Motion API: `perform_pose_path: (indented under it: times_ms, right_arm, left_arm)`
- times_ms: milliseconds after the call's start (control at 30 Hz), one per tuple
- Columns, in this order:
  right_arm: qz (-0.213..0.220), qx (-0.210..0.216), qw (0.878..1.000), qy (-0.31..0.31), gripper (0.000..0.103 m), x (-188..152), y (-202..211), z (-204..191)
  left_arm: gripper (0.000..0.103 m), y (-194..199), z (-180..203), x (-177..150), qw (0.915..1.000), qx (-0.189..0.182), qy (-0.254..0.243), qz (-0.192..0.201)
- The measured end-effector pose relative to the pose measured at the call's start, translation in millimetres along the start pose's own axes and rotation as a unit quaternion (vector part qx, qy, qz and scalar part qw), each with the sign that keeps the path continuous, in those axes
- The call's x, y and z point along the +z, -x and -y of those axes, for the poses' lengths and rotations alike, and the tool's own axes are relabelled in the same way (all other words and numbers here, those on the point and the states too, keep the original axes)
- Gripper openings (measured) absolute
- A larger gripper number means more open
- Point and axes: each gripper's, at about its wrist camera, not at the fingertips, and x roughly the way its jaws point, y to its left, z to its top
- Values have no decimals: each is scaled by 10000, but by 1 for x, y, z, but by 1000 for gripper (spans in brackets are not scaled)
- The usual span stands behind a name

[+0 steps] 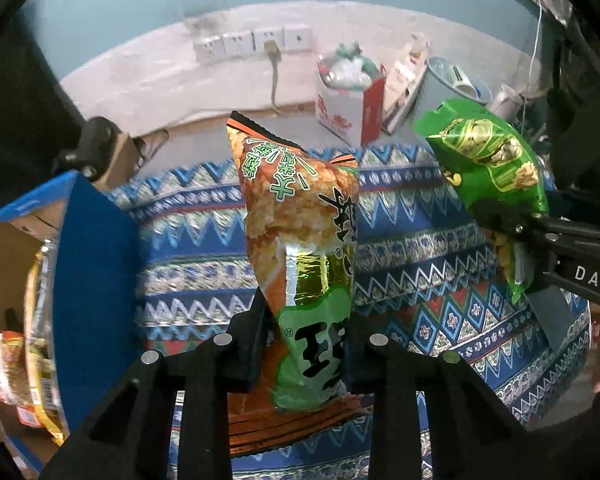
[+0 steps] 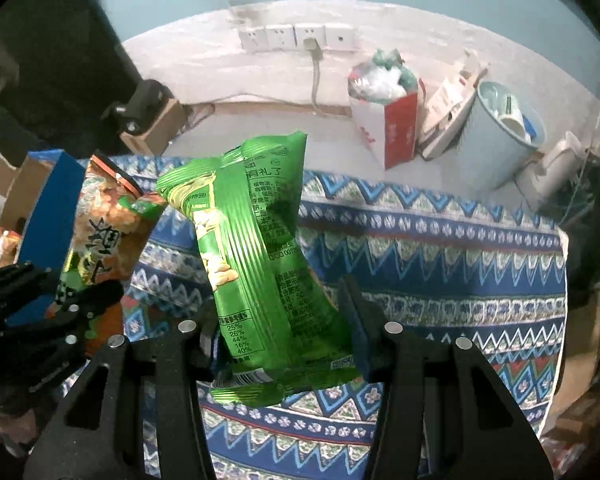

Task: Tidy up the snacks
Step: 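Carry the orange-and-green bag with left tool while right tool carries green bag to box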

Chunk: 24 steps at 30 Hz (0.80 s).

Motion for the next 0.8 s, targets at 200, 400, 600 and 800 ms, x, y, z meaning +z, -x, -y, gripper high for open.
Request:
perform_pose_path:
  times_ms: [200, 400, 600, 800]
  right_arm:
    - [254, 73, 9996, 100, 48, 13, 14, -17]
    - [420, 161, 9988, 180, 48, 25, 22, -35]
    - [517, 295, 9976, 357, 48, 34, 28, -62]
    - [571, 425, 9961, 519, 48, 41, 31, -93]
  left_arm:
    - [30, 22, -21, 5, 9994, 158, 111, 274]
    - [30, 47, -41, 3, 9978, 325, 182, 552]
    - [30, 67, -61, -3, 9962, 366, 325, 716]
    - [30, 85, -81, -10, 9943, 426, 450, 873]
